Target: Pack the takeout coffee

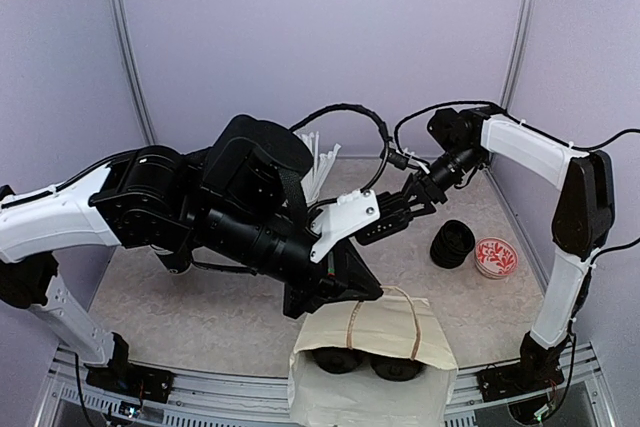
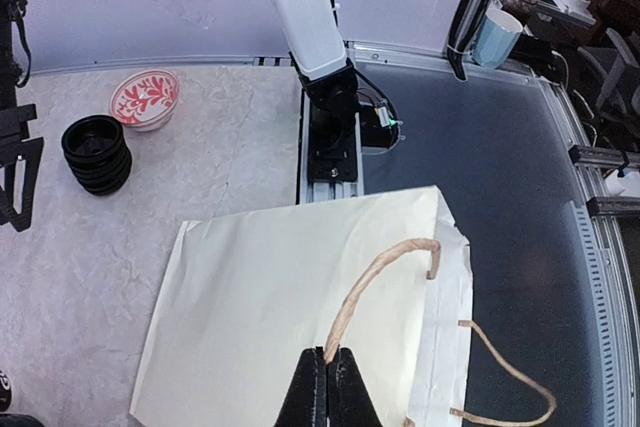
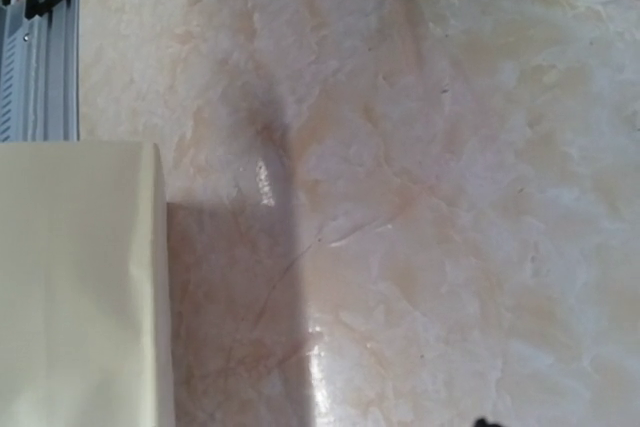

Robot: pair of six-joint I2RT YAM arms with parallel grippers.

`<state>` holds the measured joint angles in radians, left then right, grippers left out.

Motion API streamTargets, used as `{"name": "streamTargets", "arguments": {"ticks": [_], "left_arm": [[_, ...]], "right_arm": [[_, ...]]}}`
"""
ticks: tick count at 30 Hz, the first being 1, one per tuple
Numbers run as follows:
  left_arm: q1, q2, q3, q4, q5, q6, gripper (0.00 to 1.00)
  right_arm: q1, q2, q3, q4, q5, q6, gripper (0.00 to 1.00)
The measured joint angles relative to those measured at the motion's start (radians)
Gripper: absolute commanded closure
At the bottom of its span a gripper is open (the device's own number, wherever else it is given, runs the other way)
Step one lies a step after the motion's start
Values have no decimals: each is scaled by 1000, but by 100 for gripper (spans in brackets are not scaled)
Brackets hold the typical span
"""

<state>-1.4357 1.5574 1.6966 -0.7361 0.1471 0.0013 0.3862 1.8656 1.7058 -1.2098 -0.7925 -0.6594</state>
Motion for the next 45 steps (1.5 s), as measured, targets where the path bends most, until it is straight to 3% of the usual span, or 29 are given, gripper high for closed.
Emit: {"name": "streamTargets", "arguments": {"ticks": [19,29,30,34,36,40,45], "left_arm": [[257,237,299,-58,-42,92,100],[344,343,385,-63,-27,139,100],[348,349,391,-63,-28,141,97],[357,372,418,-67,-33,158,56],[359,384,448,-87,-50,155,46],[359,391,505,-135,-90,162,38],[362,335,455,-147,-166,164,33]], "right_arm": [[-23,-32,-70,42,13,-2,36],[-80,-32,-71,60,13,-8,36],[-84,-32,-71,61,13,-9,36],[-96,-32,-71,66,13,-13,36],[-100,-32,-71,67,12,-15,36],[-113,-32,-57,67,13,-16,35],[-146,-32,-8,76,12,-11,34]]}}
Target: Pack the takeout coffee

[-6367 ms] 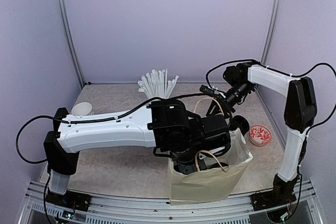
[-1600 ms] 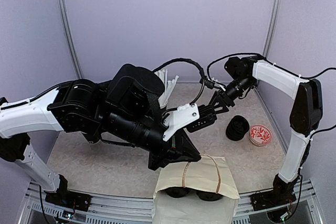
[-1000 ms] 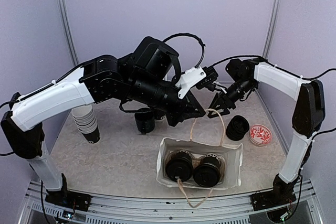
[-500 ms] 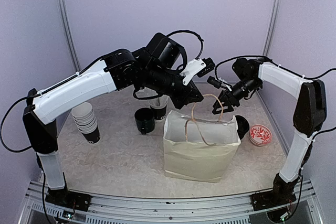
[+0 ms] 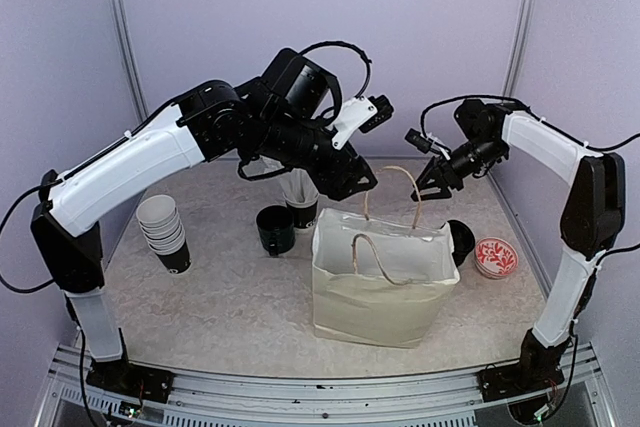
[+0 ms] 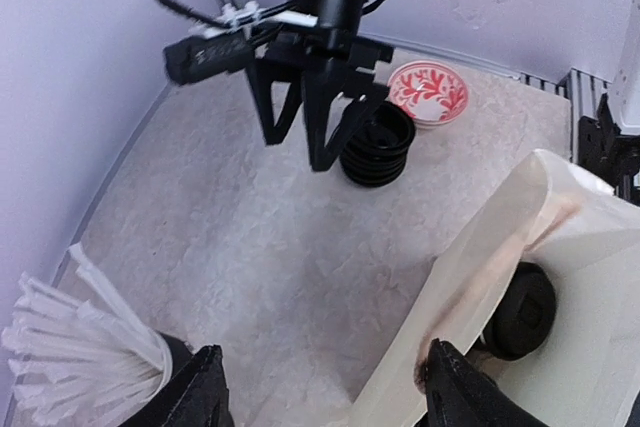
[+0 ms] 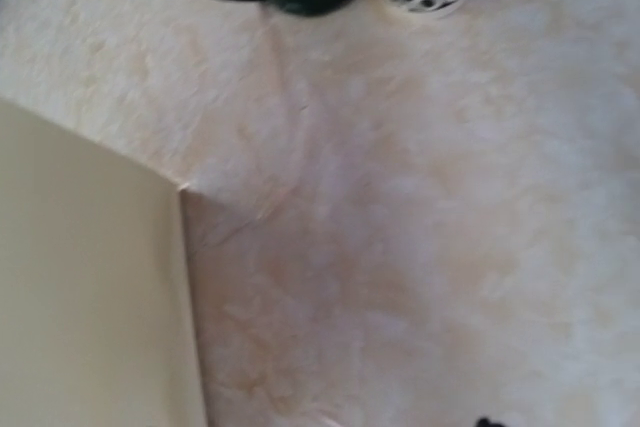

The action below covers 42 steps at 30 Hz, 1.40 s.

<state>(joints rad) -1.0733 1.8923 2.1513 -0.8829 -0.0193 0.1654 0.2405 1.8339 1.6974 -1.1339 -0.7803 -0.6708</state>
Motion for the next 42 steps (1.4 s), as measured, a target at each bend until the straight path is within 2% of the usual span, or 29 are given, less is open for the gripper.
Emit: {"name": "streamTargets", "arguments": {"ticks": [4,5,6,7,14,17,24,30,41,42], "left_arm": [[52,-88,-92,34,-97,-38,39],[80,-102,-104,48,-125,-57,41],[115,-112,-111,65,-153,-79,43],[152,-117,-118,86,-176,-106,45],[330,-73,-174,204,-221,-277,46],[352,-13,-171,246,-220,-329,47],[371,105,-171,261,-233,-423,49],[385,114,-188,264,-235,-472,52],[388,150,-188,265,-216,-491,64],[388,154,-188,263,-212,-492,68]], "right_arm": [[-35,-1,12,24,4,19,31],[-47,-2,12,33,8,25,9],[-58,-6,12,40,12,33,2],[-72,-13,11,50,16,45,1],[-179,-201,-115,227,79,140,1],[-221,-241,-167,278,80,178,1],[-381,-214,-280,379,19,246,3],[-385,-226,-309,413,-29,249,5],[-385,-237,-309,428,-68,248,7],[-385,-237,-309,428,-69,248,7]]}}
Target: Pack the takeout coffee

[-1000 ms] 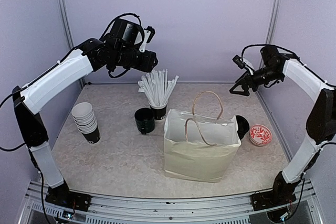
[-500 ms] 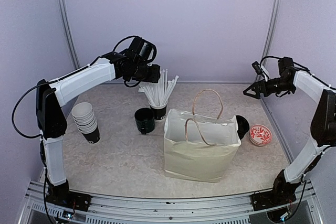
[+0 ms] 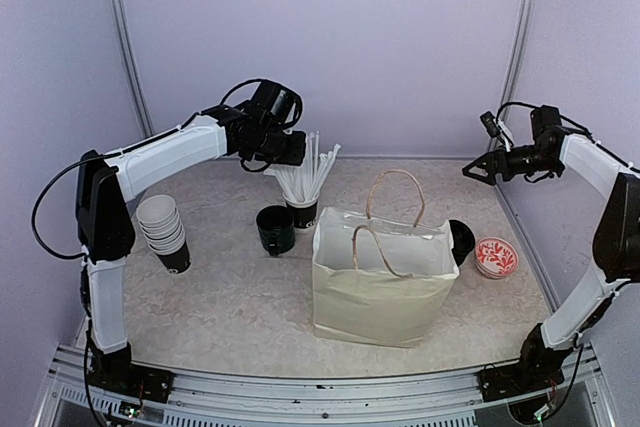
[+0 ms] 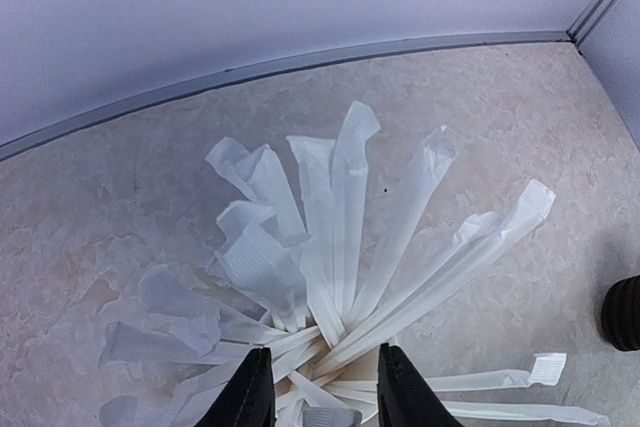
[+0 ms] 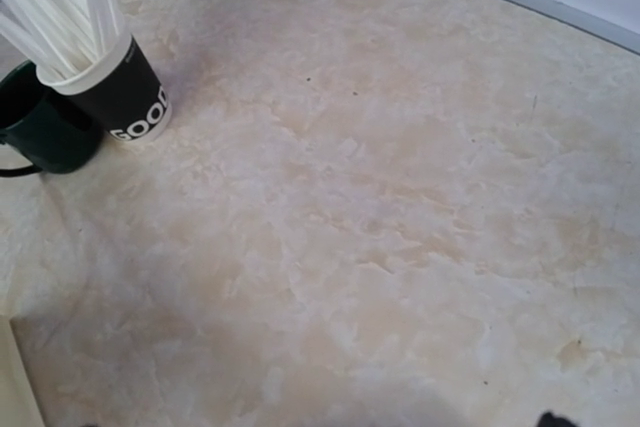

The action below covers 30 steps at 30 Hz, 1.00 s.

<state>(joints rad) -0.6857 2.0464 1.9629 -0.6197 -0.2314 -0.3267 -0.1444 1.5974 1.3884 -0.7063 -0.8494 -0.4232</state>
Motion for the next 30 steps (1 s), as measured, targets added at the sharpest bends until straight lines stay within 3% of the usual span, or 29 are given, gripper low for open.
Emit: {"name": "streamTargets", "arguments": {"ticks": [4,6,12,19,30], "left_arm": [[0,5,0,-6,17,-9,92],[0,5,1,-10,21,-4,100],[-12,5,49,-80,9,-2,100],[-77,-16,259,-233,-21,17,100],[-233,-294,300,-318,-23,77,100]], "right_arm": [[0,0,0,0,-4,-2,8],[0,0,0,0,-5,-2,9],[0,0,0,0,-10,-2,9],[0,0,0,-1,-10,-3,9],[0,0,0,-7,-6,-9,10]]}}
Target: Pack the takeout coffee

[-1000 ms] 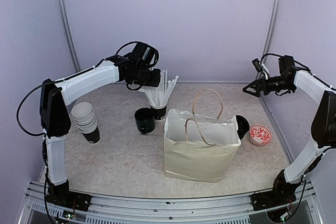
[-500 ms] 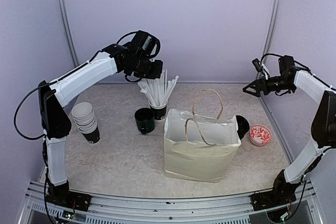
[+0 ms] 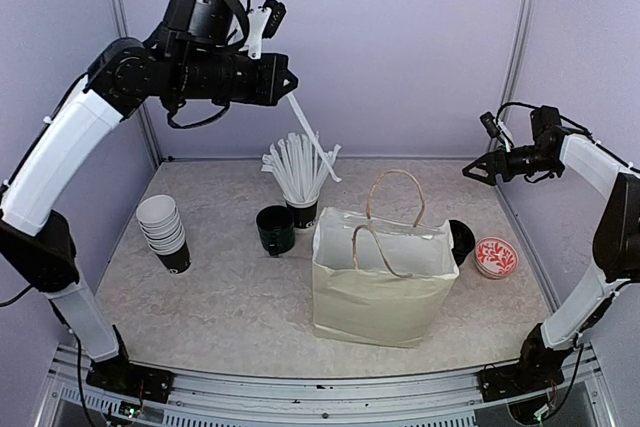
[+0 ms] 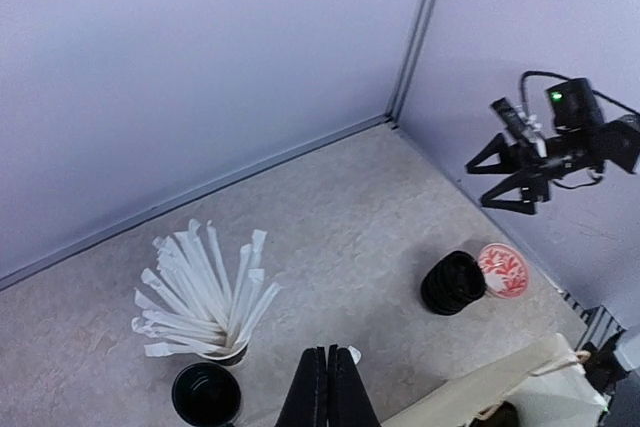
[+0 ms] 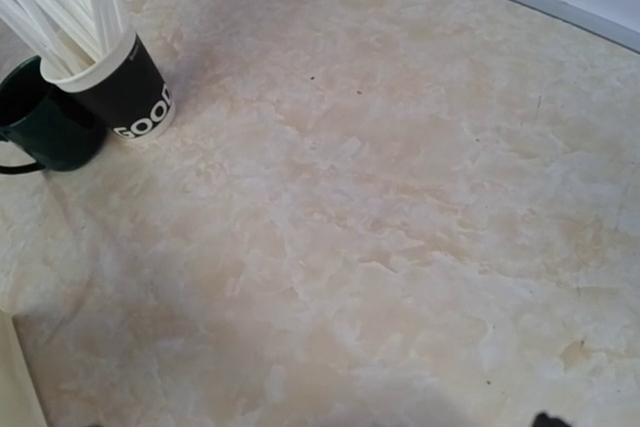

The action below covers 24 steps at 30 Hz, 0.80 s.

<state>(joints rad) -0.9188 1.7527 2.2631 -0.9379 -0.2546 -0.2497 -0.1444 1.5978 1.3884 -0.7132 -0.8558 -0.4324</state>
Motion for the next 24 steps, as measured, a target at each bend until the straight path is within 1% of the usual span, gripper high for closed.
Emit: {"name": "streamTargets", "arguments": {"ticks": [5,9,11,14,20,24], "left_arm": [[-127,-154,-35,66,0,42,100],[-150,-255,-66,109,30,51,100],[-164,-274,-79,123,48,53,100],[-199,-278,-98,135,99,54,100],[-227,-206,-113,143,212,54,100],[-229,-166,-188,203,306,54,100]], "right_arm": [[0,0,0,0,0,-1,10],[0,0,0,-1,0,-2,10],[0,0,0,-1,0,-3,10],[0,0,0,-1,-1,-6,10],[0,0,0,-1,-1,-13,10],[0,-1,-7,-2,-2,-16,10]]}}
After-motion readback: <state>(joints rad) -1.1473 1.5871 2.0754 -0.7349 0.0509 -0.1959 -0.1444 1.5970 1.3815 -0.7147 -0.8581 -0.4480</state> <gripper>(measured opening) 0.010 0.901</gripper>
